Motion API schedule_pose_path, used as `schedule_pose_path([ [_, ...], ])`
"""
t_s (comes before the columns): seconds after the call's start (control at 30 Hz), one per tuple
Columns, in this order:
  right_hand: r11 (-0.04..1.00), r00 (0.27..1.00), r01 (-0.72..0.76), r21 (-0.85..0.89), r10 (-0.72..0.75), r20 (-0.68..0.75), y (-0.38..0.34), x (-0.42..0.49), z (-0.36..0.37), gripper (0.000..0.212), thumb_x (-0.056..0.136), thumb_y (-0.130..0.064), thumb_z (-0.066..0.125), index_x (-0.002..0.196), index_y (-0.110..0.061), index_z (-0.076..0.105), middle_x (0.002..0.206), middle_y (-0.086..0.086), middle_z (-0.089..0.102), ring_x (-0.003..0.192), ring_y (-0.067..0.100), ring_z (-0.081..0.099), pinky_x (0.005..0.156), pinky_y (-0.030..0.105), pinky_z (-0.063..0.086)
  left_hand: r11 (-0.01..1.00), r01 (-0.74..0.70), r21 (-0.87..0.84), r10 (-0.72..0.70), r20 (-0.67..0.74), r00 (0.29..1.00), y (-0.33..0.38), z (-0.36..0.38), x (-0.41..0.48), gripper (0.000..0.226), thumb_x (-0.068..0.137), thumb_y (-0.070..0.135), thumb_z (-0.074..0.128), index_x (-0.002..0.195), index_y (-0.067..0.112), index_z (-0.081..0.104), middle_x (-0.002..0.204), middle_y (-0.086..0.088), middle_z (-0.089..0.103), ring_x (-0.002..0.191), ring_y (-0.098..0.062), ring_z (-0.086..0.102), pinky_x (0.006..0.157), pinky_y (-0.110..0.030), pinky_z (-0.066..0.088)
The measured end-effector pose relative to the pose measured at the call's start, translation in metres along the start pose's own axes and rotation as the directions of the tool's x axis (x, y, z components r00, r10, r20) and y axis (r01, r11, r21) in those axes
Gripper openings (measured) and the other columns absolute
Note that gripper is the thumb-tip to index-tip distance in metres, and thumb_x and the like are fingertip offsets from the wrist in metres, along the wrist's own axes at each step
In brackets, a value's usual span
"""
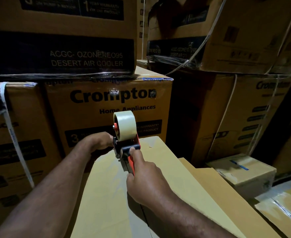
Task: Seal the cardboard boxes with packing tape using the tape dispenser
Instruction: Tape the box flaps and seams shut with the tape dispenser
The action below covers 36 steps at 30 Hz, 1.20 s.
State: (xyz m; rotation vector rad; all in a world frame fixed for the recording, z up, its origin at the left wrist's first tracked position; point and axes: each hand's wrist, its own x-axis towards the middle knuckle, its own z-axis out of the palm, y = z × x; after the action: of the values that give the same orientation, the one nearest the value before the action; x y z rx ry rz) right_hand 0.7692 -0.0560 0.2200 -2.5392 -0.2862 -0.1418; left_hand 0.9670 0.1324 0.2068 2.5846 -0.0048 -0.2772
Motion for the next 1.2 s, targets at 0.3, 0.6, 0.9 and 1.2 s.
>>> schedule_pose_path([
  [0.3,0.996,1.000,0.009,-0.089,-0.007,0.019,-0.004,-0.011,-0.010,0.048,0.095,-0.018,0.046,0.136,-0.033,0.024,0.090,0.006,0.057,0.081,0.029,0.057,0.061,0.041,0.049,0.999,0.040,0.027,-0.037,-0.092,0.995,0.006,0.006,-0.017,0.028,0.096,0.012,0.062,0.068,0.014,0.063,0.071,-0.002,0.060,0.065,-0.017,0.051,0.061,-0.030,0.040],
  [0.6,0.994,1.000,-0.025,-0.102,0.027,0.013,0.001,-0.061,-0.018,0.054,0.095,-0.022,0.049,0.135,-0.041,0.018,0.098,0.007,0.062,0.083,0.027,0.058,0.071,0.047,0.056,0.954,-0.048,0.297,0.142,-0.304,0.942,0.023,0.017,-0.050,0.024,0.097,0.042,0.062,0.089,0.019,0.063,0.084,0.004,0.062,0.079,-0.017,0.060,0.083,-0.041,0.055],
  [0.9,0.993,0.999,-0.037,-0.116,0.038,0.005,-0.009,-0.065,-0.017,0.056,0.094,-0.018,0.048,0.137,-0.040,0.019,0.094,0.007,0.060,0.079,0.025,0.059,0.066,0.044,0.055,0.938,-0.214,0.271,0.225,-0.007,0.974,0.013,0.032,-0.062,0.029,0.097,0.046,0.053,0.127,0.047,0.056,0.132,0.001,0.061,0.124,-0.027,0.055,0.106,-0.050,0.043],
  [1.2,0.991,0.995,-0.077,-0.112,0.083,0.052,-0.009,-0.115,-0.033,0.052,0.094,-0.020,0.048,0.129,-0.045,0.020,0.096,0.006,0.054,0.086,0.026,0.056,0.074,0.048,0.057,0.912,-0.171,0.372,0.206,-0.055,0.977,0.018,0.040,-0.066,0.047,0.109,0.033,0.038,0.155,0.024,0.037,0.162,-0.005,0.036,0.154,-0.025,0.022,0.121,-0.065,-0.004],
])
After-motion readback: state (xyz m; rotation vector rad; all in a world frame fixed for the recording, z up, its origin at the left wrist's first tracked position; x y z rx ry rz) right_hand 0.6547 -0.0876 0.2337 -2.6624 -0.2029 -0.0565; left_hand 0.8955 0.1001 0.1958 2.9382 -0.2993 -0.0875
